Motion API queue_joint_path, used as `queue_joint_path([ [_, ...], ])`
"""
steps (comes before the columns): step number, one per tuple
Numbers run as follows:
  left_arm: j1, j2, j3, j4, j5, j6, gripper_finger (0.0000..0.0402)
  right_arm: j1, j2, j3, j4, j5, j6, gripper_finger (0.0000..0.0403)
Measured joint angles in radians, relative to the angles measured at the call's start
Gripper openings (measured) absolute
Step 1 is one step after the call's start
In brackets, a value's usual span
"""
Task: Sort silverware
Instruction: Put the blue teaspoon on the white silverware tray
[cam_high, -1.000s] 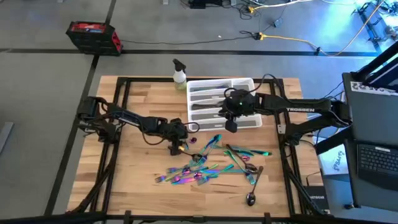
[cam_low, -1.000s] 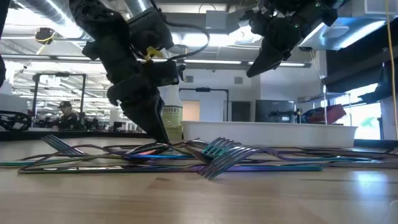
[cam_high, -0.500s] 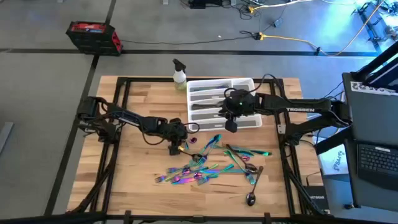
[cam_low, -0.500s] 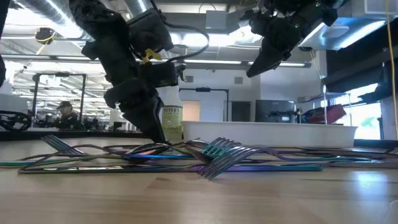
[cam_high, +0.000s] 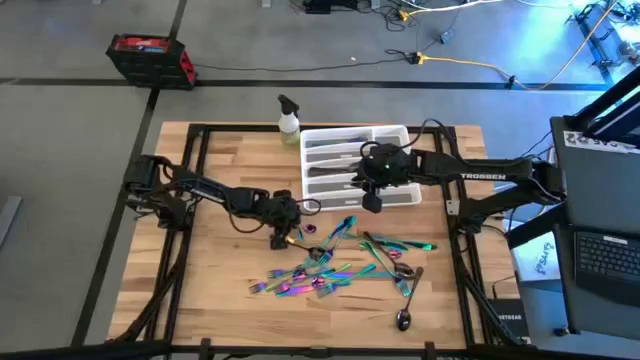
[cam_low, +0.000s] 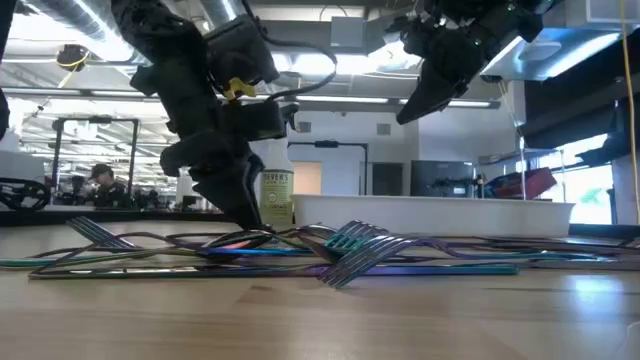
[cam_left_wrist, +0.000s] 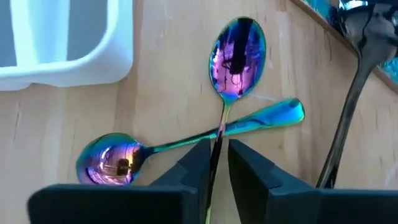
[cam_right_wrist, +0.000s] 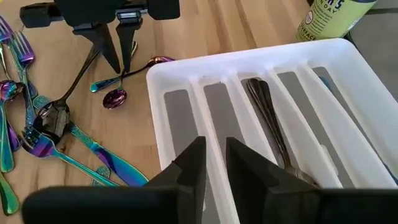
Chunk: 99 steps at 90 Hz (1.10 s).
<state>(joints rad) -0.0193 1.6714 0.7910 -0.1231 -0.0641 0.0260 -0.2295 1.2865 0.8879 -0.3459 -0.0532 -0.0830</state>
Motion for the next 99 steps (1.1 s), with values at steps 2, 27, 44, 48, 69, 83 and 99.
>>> queue_joint_path([
  [2,0.0,0.0,0.0,-0.006,0.0,0.004,0.0042,0.0,0.0,0.0,0.0,0.0,0.0,0.0046],
  [27,0.002,-0.001,0.0,-0.019,0.001,0.003,0.0042,0.0,0.0,0.0,0.0,0.0,-0.001,0.0046],
  [44,0.002,-0.001,0.0,-0.022,-0.002,0.0,0.0042,0.0,0.0,0.0,0.0,0.0,-0.001,0.0046],
  [48,0.002,-0.001,0.0,-0.023,-0.009,-0.003,0.0042,0.0,0.0,0.0,0.0,0.0,-0.001,0.0046],
  [69,0.002,-0.001,0.0,-0.025,-0.025,-0.023,0.0019,0.0,0.0,0.0,0.0,0.0,-0.001,0.0046],
  [83,0.002,-0.002,0.0,-0.027,-0.031,-0.023,0.0003,0.0,0.0,0.0,0.0,0.0,-0.001,0.0046],
  [99,0.002,-0.002,0.0,-0.03,-0.031,-0.013,0.0005,0.0,0.0,0.0,0.0,0.0,-0.001,0.0046],
])
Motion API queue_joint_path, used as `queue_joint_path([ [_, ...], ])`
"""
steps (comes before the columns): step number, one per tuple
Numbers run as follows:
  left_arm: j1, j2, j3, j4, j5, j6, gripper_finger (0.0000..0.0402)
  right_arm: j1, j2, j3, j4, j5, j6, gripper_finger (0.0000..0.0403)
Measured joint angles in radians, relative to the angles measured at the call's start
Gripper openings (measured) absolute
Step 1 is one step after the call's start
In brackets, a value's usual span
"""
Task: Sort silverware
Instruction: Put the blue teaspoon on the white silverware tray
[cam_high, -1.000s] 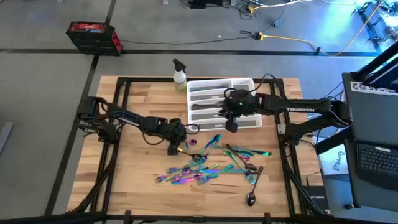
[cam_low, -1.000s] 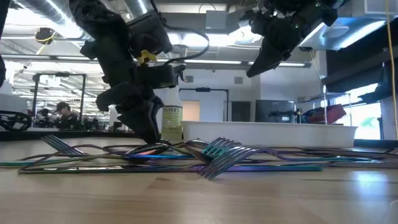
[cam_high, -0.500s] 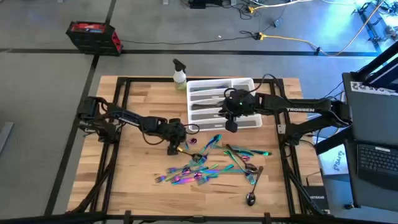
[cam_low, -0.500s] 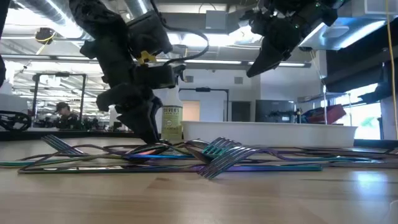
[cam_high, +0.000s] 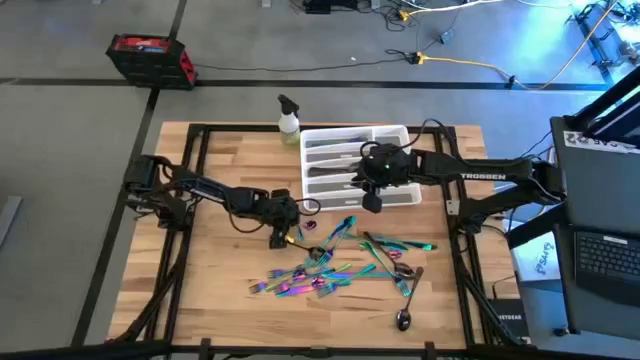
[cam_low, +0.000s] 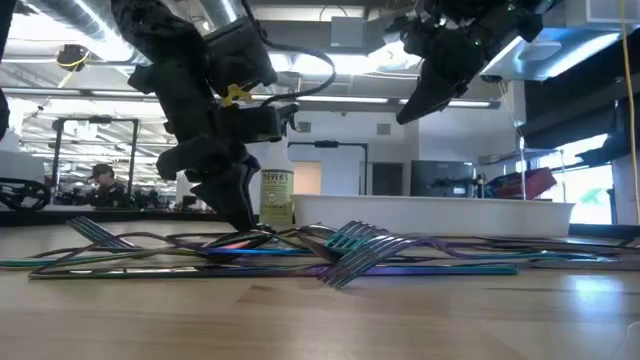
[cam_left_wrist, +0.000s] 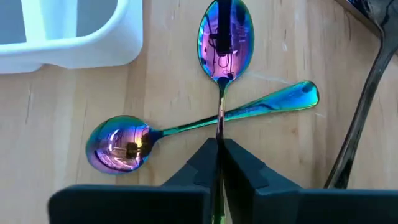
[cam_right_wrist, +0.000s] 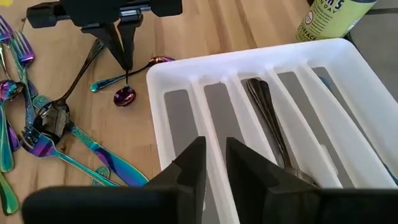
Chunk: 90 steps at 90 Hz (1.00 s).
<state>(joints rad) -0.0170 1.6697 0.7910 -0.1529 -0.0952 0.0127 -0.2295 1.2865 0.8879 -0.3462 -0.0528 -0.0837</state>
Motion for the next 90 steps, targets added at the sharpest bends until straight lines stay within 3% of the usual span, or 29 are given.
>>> queue_joint_path([
  [34,-0.003,0.0,0.002,0.011,0.021,-0.014,0.0001,0.0,0.0,0.0,0.0,0.0,0.0,0.0046],
  [71,-0.003,0.0,0.093,-0.002,0.041,-0.027,0.0001,0.0,0.0,0.0,-0.008,0.002,-0.011,0.0046],
  [90,-0.003,0.0,0.135,-0.024,0.041,-0.025,0.0001,0.0,-0.028,0.046,-0.108,0.098,-0.033,0.0046],
])
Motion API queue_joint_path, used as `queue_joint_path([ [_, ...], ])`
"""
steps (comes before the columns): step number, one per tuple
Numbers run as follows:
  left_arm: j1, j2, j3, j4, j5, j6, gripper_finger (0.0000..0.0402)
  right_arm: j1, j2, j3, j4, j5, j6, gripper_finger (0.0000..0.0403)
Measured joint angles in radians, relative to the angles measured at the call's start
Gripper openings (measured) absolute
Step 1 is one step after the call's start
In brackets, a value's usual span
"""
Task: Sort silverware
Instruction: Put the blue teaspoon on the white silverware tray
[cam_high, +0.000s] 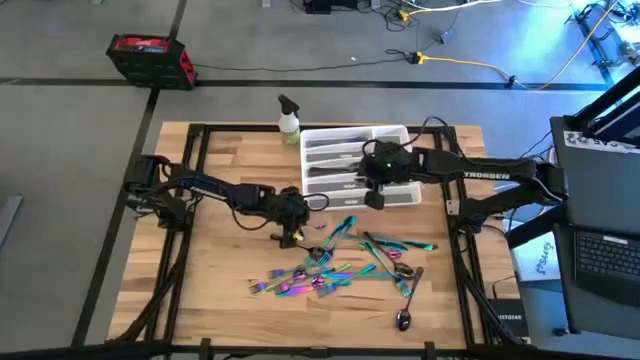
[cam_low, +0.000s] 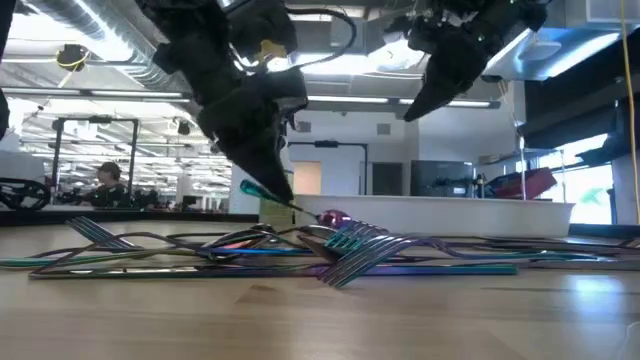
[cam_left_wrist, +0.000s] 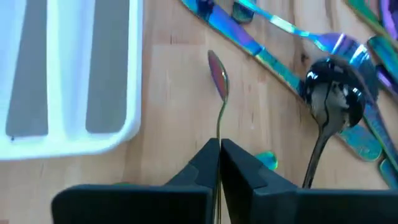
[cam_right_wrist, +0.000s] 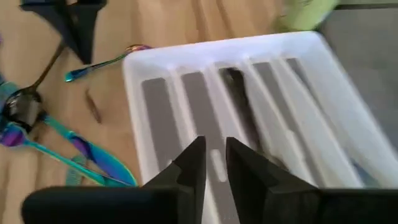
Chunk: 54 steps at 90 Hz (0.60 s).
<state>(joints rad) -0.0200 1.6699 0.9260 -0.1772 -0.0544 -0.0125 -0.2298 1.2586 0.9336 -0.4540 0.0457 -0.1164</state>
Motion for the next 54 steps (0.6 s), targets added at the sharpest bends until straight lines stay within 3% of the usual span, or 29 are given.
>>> queue_joint_path([
  [23,0.0,0.0,0.003,-0.041,0.0,0.001,0.0,0.0,-0.029,0.026,-0.006,0.0,-0.012,0.0046],
  [43,0.0,0.0,0.003,-0.076,-0.001,0.001,0.0,0.003,0.036,-0.032,0.074,-0.291,0.021,0.0046],
  [54,0.0,0.0,0.003,-0.076,-0.001,-0.004,0.0,0.02,0.107,-0.043,0.129,-0.32,-0.003,0.0046],
])
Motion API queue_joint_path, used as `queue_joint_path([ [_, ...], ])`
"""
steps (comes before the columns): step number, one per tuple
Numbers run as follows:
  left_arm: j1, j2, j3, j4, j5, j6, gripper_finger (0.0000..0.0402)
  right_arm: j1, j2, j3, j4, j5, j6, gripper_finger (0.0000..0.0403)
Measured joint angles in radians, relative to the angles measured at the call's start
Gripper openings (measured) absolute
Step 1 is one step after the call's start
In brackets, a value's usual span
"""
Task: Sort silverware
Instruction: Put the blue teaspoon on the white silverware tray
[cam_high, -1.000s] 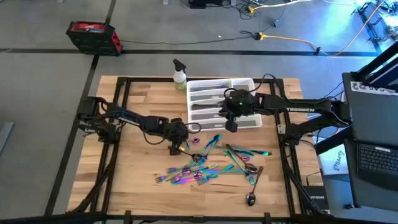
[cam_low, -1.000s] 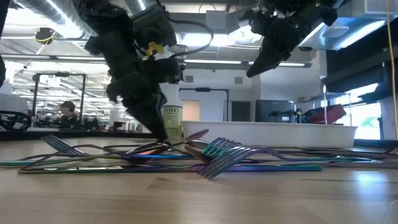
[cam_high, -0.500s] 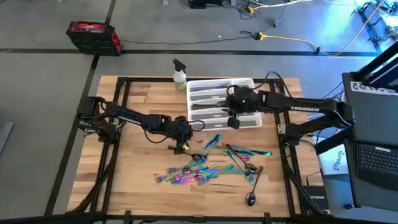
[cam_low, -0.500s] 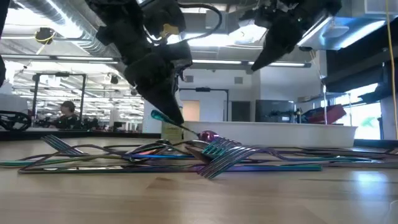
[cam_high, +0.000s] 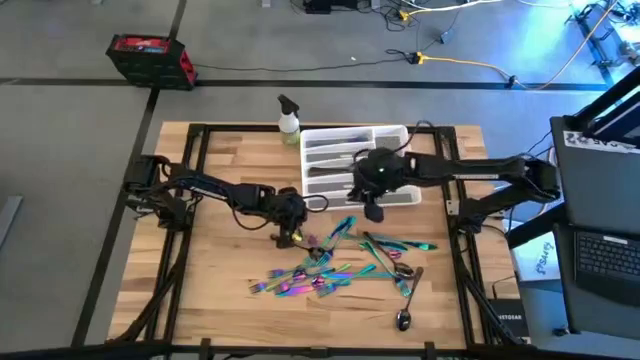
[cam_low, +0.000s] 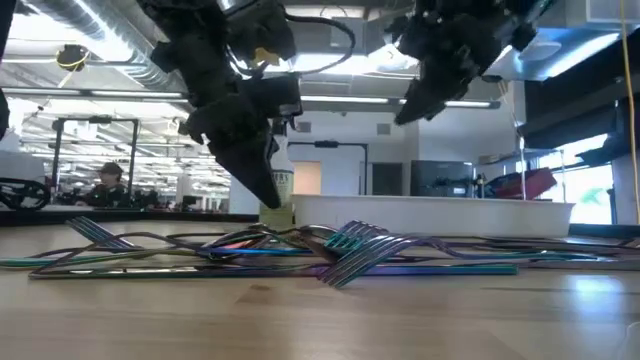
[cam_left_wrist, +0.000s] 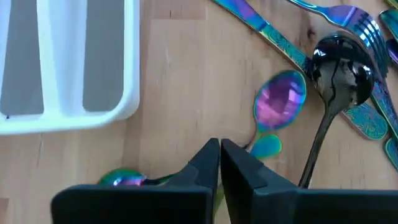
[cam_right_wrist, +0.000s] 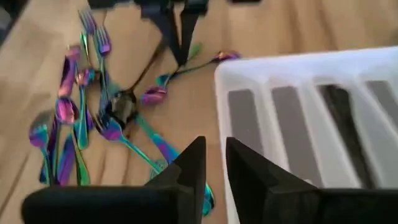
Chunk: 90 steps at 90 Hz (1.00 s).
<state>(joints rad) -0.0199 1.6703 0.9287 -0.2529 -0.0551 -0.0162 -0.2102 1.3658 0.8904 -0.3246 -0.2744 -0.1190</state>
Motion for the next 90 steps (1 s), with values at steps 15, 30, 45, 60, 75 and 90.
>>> queue_joint_path([
  [15,-0.003,0.0,-0.002,-0.01,0.029,0.011,0.0001,0.008,0.072,-0.001,0.051,0.0,-0.008,0.0046],
  [30,-0.031,0.0,-0.003,-0.025,0.056,0.082,0.0023,0.008,0.085,-0.001,0.058,-0.005,0.009,0.0046],
  [45,-0.051,0.001,-0.003,-0.027,0.055,0.085,0.007,0.008,0.085,-0.001,0.072,-0.006,0.01,0.0046],
  [60,-0.057,0.001,-0.006,-0.026,0.018,0.073,0.0105,0.008,0.085,-0.001,0.07,-0.006,0.012,0.0046],
  [75,-0.056,0.001,-0.042,0.001,0.002,0.019,0.012,0.008,0.085,-0.001,0.06,-0.006,0.032,0.0046],
  [90,-0.072,0.001,-0.055,0.004,-0.022,-0.002,0.0135,0.008,0.085,-0.001,0.059,-0.007,0.035,0.0046],
])
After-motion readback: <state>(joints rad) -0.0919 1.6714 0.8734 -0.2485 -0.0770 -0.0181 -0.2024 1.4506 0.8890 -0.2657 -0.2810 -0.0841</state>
